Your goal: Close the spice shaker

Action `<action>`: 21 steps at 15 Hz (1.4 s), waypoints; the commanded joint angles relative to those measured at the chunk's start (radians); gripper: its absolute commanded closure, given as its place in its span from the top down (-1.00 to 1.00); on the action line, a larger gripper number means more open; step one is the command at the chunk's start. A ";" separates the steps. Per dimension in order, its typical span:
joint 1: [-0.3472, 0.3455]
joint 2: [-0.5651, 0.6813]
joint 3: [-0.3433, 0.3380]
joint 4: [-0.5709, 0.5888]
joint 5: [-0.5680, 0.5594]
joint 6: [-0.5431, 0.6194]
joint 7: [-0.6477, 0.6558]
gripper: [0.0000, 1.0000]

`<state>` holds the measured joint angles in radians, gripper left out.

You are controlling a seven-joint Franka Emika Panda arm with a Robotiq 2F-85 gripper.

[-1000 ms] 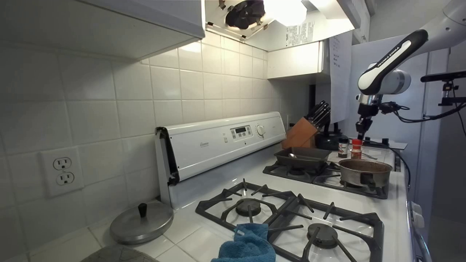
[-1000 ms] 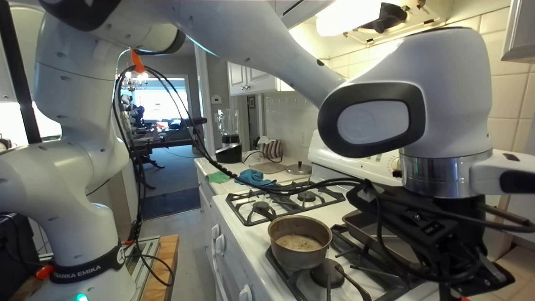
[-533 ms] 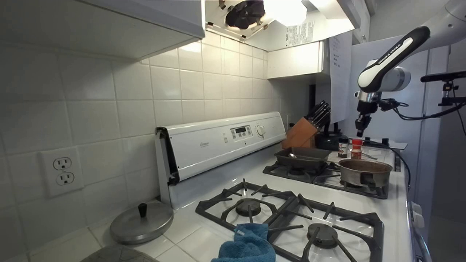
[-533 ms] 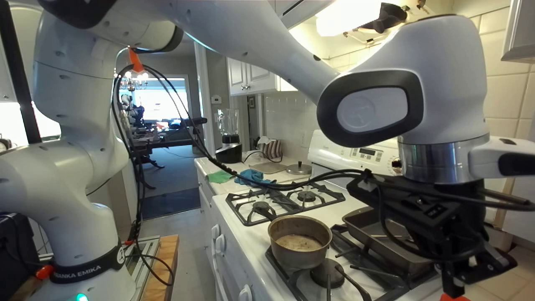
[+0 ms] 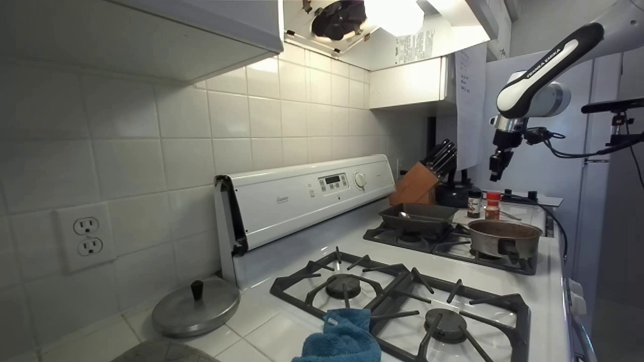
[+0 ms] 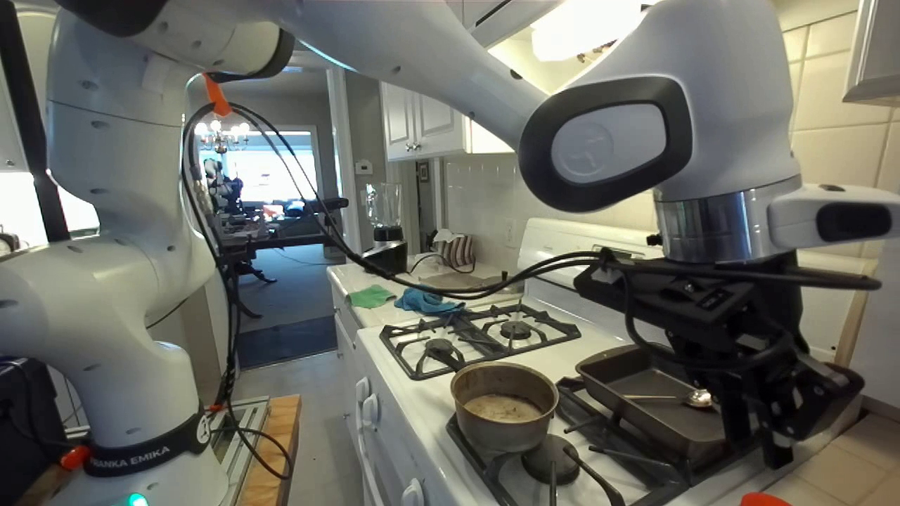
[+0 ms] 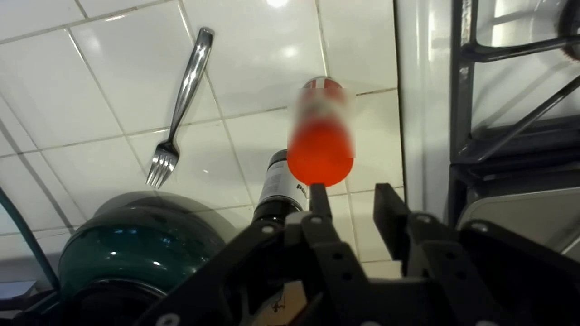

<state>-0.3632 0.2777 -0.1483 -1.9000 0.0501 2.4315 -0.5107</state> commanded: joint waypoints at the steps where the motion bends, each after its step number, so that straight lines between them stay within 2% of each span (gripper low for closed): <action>1: 0.021 -0.080 -0.015 -0.079 -0.018 -0.011 0.037 0.28; 5: 0.038 -0.156 -0.019 -0.153 -0.016 -0.013 0.058 0.85; 7: 0.050 -0.200 -0.022 -0.194 -0.017 -0.006 0.073 1.00; 12: 0.088 -0.317 -0.040 -0.275 -0.084 -0.046 0.194 1.00; 21: 0.121 -0.520 -0.021 -0.371 -0.184 -0.228 0.446 1.00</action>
<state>-0.2607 -0.1478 -0.1724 -2.2130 -0.0898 2.2504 -0.1530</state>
